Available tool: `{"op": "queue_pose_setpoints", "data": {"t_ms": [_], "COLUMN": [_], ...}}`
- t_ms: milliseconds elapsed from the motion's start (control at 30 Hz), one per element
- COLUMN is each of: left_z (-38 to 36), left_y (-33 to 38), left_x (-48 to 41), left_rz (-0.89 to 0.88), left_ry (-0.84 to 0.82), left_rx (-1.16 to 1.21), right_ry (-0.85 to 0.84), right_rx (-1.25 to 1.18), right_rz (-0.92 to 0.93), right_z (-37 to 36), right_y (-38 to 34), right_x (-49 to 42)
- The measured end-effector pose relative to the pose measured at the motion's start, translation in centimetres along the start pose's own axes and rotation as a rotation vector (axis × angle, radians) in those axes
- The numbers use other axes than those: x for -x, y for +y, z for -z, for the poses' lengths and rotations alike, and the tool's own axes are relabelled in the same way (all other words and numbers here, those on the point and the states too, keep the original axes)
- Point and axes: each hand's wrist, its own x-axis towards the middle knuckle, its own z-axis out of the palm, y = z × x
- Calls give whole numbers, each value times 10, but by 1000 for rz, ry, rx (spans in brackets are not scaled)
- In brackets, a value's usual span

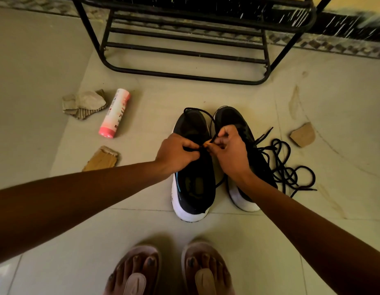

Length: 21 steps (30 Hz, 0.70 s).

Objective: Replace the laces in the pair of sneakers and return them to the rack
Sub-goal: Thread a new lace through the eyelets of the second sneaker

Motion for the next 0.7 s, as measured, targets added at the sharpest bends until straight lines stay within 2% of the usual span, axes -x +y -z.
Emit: {"op": "queue_pose_setpoints", "data": {"t_ms": [233, 467, 600, 700], "left_z": [1, 3, 5, 5], "left_y": [4, 14, 14, 13], "left_x": [4, 11, 10, 12], "left_rz": [-54, -101, -51, -31], "left_ry": [61, 105, 127, 155], "left_rx": [-119, -217, -203, -132], "right_ry": [-14, -73, -212, -297], "right_rx": [7, -186, -240, -122], "right_rz": [9, -65, -153, -144], "right_z": [-4, -1, 0, 3], "right_y": [5, 4, 6, 9], "right_x": [5, 6, 20, 30]}}
